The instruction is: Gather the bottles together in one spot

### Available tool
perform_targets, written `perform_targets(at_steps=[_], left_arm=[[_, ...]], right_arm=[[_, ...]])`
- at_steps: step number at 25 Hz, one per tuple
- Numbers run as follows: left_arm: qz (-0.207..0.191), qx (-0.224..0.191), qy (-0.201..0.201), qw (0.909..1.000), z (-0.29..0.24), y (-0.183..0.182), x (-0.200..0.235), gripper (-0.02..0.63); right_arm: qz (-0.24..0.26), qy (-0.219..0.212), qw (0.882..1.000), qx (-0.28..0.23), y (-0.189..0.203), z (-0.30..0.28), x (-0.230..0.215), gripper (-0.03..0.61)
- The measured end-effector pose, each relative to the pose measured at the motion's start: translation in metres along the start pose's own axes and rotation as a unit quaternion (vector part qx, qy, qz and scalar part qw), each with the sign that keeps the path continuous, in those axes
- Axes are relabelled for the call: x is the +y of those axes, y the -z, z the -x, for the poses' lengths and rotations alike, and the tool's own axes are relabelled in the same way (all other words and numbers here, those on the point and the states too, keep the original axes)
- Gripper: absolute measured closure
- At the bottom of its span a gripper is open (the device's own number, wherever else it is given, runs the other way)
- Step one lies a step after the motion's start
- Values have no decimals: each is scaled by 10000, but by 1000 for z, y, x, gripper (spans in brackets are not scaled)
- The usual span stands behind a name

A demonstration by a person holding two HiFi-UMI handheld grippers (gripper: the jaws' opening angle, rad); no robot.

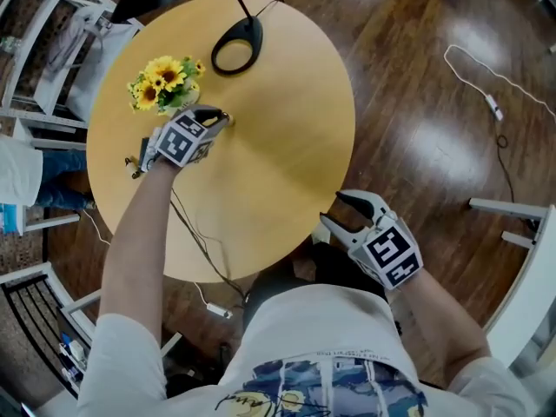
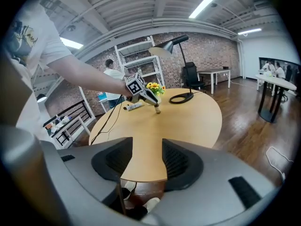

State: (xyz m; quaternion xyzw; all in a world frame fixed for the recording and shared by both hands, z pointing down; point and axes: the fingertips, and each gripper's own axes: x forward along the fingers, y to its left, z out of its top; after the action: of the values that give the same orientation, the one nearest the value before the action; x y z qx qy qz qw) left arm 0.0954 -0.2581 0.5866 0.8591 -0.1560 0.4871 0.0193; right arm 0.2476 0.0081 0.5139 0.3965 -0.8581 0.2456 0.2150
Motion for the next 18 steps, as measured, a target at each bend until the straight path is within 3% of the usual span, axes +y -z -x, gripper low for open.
perform_targets(at_steps=[12,14,18], left_arm=[[219,-66,2,9997,-3,1,6,530],[272,-135,-53,9995,0,1,9,442],[270,-277,-245,9990,21,-2,16,431]], right_arm=[[-26,-103,9999,-31,-9,-13,1,356],[-11,-150,9999,13,-10,-16,5,356],[136,-149,9998,40,-15,-19,5,356]])
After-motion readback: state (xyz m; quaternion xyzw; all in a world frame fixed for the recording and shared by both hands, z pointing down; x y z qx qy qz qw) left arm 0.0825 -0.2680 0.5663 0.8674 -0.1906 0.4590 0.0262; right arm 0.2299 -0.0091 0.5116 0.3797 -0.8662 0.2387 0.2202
